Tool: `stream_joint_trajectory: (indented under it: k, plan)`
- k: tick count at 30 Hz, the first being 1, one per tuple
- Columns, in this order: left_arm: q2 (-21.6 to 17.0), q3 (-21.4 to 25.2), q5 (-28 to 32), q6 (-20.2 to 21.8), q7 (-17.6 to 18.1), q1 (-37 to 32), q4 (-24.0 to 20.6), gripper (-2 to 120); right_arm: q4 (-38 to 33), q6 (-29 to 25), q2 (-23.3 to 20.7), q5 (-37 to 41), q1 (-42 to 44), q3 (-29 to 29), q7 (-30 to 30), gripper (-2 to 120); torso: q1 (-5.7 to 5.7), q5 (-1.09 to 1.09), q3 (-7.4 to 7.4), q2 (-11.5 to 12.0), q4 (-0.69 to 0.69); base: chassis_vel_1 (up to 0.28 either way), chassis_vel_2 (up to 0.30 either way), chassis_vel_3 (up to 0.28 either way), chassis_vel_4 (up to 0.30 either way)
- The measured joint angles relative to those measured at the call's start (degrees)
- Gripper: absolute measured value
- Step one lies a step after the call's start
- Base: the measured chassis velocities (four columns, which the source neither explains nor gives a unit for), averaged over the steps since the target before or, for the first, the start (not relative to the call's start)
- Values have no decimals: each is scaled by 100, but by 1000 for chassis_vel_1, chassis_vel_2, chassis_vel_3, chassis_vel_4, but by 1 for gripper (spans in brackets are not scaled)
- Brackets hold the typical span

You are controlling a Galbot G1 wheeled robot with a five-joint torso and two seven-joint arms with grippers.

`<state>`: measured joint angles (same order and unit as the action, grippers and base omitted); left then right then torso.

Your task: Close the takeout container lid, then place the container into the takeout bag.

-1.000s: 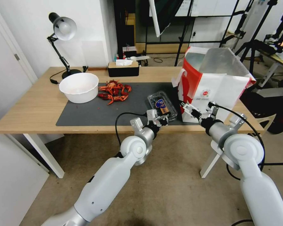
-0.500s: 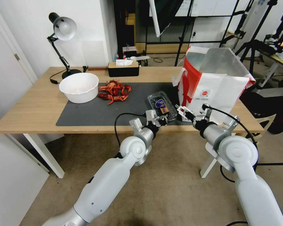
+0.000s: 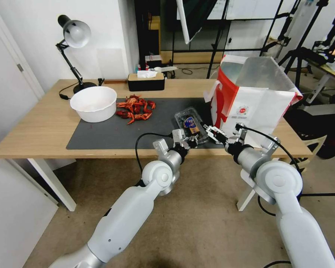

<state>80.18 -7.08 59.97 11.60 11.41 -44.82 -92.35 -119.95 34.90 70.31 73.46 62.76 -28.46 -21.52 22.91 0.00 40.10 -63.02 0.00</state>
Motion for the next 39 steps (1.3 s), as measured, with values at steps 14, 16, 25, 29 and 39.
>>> stream_joint_trajectory:
  k: [14,16,25,29,39]
  plan:
    - [-4,6,17,-4,13,16,0,0,444,23,-32,248,-642,342,-192,100,0,0,0,0,0,0,0,0,0]
    - [6,3,17,-4,13,19,0,0,618,36,-34,268,-909,490,-260,100,0,0,0,0,0,0,0,0,0]
    - [12,-20,10,-9,6,23,43,0,1320,302,-143,449,-1908,813,-654,100,1,0,1,0,0,0,0,0,0]
    - [14,-21,8,-10,4,20,44,0,1507,401,-168,463,-2148,915,-777,100,2,0,1,0,0,0,0,0,0]
    - [-3,-14,5,-13,-13,7,39,0,1805,540,-141,460,-2408,1070,-969,100,1,0,1,0,0,0,0,0,0]
